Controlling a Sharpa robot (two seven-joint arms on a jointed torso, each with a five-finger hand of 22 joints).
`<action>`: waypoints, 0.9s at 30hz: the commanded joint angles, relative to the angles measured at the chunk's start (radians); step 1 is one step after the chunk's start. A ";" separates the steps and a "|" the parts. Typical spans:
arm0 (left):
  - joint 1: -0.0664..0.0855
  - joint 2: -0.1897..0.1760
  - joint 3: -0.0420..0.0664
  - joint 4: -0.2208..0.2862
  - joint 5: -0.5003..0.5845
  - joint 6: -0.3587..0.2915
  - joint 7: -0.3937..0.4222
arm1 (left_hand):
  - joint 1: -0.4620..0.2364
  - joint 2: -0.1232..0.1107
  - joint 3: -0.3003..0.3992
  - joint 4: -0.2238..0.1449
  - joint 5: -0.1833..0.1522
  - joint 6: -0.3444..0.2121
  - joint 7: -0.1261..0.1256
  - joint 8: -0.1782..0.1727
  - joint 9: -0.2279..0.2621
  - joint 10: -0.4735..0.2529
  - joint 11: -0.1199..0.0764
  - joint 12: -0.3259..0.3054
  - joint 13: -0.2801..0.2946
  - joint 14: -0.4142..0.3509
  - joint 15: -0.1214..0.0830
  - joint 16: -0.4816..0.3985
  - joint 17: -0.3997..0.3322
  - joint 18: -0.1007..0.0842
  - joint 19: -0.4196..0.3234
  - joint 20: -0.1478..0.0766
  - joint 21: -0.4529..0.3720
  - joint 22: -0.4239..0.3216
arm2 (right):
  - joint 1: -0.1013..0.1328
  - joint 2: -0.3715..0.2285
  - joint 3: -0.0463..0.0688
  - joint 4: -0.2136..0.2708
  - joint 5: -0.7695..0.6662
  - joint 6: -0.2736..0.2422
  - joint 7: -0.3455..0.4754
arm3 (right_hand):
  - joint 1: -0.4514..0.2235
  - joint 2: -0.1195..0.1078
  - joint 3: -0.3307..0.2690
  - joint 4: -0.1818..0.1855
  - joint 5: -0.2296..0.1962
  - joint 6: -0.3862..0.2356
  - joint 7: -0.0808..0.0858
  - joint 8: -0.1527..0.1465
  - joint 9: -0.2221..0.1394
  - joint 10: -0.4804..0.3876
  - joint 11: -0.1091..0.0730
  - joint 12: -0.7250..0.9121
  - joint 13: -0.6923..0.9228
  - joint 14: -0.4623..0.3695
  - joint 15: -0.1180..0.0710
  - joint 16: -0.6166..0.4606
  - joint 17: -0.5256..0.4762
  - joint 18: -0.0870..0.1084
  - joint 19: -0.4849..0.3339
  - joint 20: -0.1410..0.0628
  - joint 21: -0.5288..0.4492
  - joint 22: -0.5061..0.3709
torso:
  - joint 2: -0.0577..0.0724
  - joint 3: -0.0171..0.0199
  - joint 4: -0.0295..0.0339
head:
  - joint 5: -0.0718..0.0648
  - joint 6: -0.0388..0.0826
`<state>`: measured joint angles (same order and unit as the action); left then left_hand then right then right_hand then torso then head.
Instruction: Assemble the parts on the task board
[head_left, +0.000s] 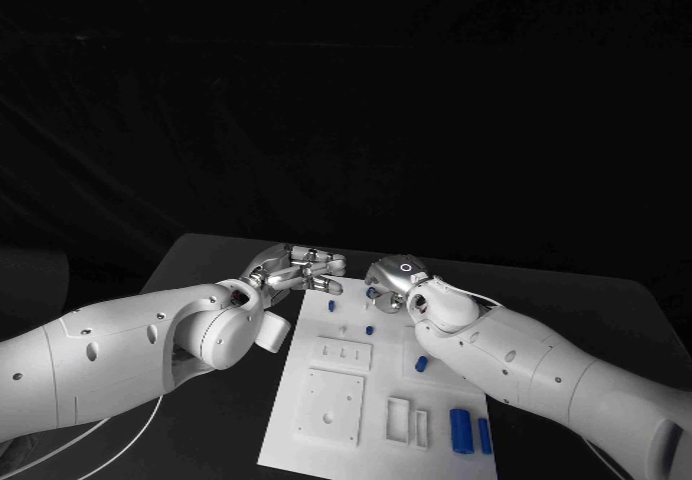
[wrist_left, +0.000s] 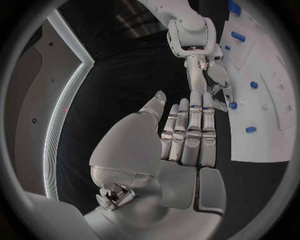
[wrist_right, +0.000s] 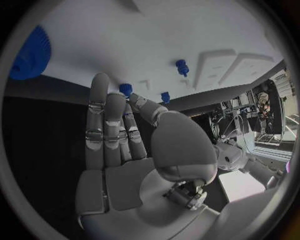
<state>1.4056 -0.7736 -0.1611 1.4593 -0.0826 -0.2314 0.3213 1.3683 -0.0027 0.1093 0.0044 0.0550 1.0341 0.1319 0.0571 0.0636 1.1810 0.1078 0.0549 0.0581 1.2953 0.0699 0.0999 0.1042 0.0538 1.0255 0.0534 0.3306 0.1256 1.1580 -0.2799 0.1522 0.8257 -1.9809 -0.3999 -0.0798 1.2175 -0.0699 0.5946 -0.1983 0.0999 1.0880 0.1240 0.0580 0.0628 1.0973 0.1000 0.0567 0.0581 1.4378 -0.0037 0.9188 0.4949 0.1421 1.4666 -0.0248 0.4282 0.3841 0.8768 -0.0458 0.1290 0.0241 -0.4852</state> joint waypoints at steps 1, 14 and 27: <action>0.002 0.002 0.001 0.002 -0.003 0.011 0.002 | -0.003 -0.006 0.001 0.003 0.007 -0.004 0.003 0.005 0.002 -0.006 -0.002 0.004 0.001 -0.009 0.001 0.003 -0.002 -0.006 -0.005 0.001 0.001 -0.001 | 0.000 0.002 0.000 -0.001 -0.007 -0.025 -0.015 | 0.000 -0.004 -0.004 0.002 -0.002 0.004 0.002 0.004 0.000 0.007 -0.002 0.000 -0.001 -0.005 0.000 0.002 0.001 0.008 0.039 -0.001 0.005 -0.001 | 0.000 0.0003 -0.0003 | 0.000 0.000; 0.002 -0.001 0.001 0.000 -0.003 0.015 0.001 | -0.003 -0.006 0.001 0.003 0.007 -0.004 0.003 0.005 0.002 -0.006 -0.002 0.004 0.001 -0.009 0.001 0.003 -0.002 -0.006 -0.005 0.001 0.001 -0.001 | 0.000 -0.044 0.001 0.061 -0.003 -0.048 -0.020 | 0.005 -0.015 -0.021 0.002 -0.001 -0.003 0.004 0.004 -0.001 0.003 -0.001 0.000 -0.001 -0.005 0.000 0.000 0.001 0.009 0.039 -0.001 0.004 -0.004 | -0.002 0.0016 -0.0033 | 0.002 -0.002; 0.005 -0.035 0.001 -0.005 -0.003 0.017 0.008 | -0.001 -0.006 0.000 0.002 0.007 -0.003 0.004 0.005 0.002 -0.006 -0.002 0.004 0.001 -0.009 0.001 0.003 -0.002 -0.006 -0.005 0.001 0.001 -0.004 | -0.004 -0.281 0.112 0.312 0.163 0.005 -0.028 | 0.006 -0.029 -0.214 0.030 -0.011 -0.007 -0.008 0.004 0.000 0.102 -0.029 0.001 0.002 -0.001 -0.017 0.012 0.008 0.001 0.041 -0.016 0.011 -0.010 | -0.018 0.0164 -0.0491 | 0.000 -0.004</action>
<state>1.4086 -0.8076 -0.1614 1.4552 -0.0832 -0.2302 0.3189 1.3683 -0.0027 0.1093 0.0044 0.0550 1.0341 0.1320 0.0571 0.0636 1.1810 0.1077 0.0549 0.0579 1.2916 0.0734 0.0998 0.1034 0.0538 1.0255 0.0534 0.3306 0.1235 1.1563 -0.5490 0.2619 1.1203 -1.8877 -0.4311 -0.1045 1.2190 -0.1002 0.3877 -0.1692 0.0882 1.0827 0.1184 0.0580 0.0627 1.1939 0.0714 0.0567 0.0581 1.4354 -0.0157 0.9268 0.5025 0.1394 1.4667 -0.0356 0.4357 0.3747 0.8656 -0.0360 0.0960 0.0278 -0.4879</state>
